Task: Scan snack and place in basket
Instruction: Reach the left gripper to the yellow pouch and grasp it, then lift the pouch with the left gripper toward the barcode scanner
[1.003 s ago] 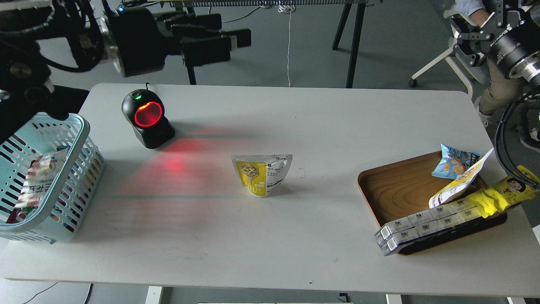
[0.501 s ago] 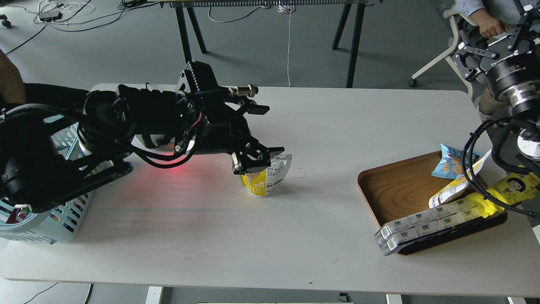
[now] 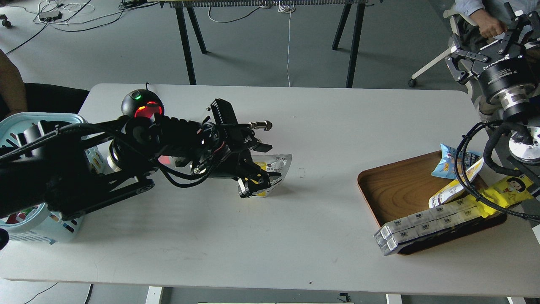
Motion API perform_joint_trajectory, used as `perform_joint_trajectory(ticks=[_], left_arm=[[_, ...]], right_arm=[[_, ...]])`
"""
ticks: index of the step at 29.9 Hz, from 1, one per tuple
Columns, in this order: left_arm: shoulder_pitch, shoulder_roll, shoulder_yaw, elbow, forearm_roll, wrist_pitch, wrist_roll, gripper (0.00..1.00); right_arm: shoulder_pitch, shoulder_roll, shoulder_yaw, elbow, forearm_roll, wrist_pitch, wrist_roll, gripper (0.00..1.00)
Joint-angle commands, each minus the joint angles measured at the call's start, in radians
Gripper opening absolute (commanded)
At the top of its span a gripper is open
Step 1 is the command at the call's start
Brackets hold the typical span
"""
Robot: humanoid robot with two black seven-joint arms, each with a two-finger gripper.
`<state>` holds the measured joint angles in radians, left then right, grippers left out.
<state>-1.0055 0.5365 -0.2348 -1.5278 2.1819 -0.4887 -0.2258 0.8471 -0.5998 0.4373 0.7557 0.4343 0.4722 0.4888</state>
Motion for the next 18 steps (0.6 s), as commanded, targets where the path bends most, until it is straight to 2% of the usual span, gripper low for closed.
perform_joint_trajectory(ticks=[1, 3, 9, 11, 14, 18], left_arm=[[0.002, -0.004, 0.000, 0.029, 0.000, 0.000, 0.000, 0.33], [0.002, -0.006, 0.000, 0.052, 0.000, 0.001, 0.000, 0.23], [0.001, -0.003, 0.000, 0.058, 0.000, 0.000, -0.001, 0.06], [0.001, 0.000, 0.000, 0.055, 0.000, 0.000, -0.010, 0.02], [0.001, 0.003, 0.000, 0.054, 0.000, 0.000, -0.046, 0.00], [0.001, 0.008, -0.005, 0.052, 0.000, 0.002, -0.047, 0.00]], right_arm=[[0.000, 0.000, 0.000, 0.001, -0.002, -0.003, 0.000, 0.96], [0.000, 0.000, 0.000, -0.001, -0.003, -0.003, 0.000, 0.96], [0.000, 0.000, 0.000, -0.003, -0.003, -0.004, 0.000, 0.96], [-0.002, 0.000, -0.002, -0.004, -0.003, -0.006, 0.000, 0.96], [-0.003, 0.000, -0.002, -0.004, -0.005, -0.009, 0.000, 0.96], [-0.002, 0.000, -0.003, -0.006, -0.005, -0.009, 0.000, 0.96]])
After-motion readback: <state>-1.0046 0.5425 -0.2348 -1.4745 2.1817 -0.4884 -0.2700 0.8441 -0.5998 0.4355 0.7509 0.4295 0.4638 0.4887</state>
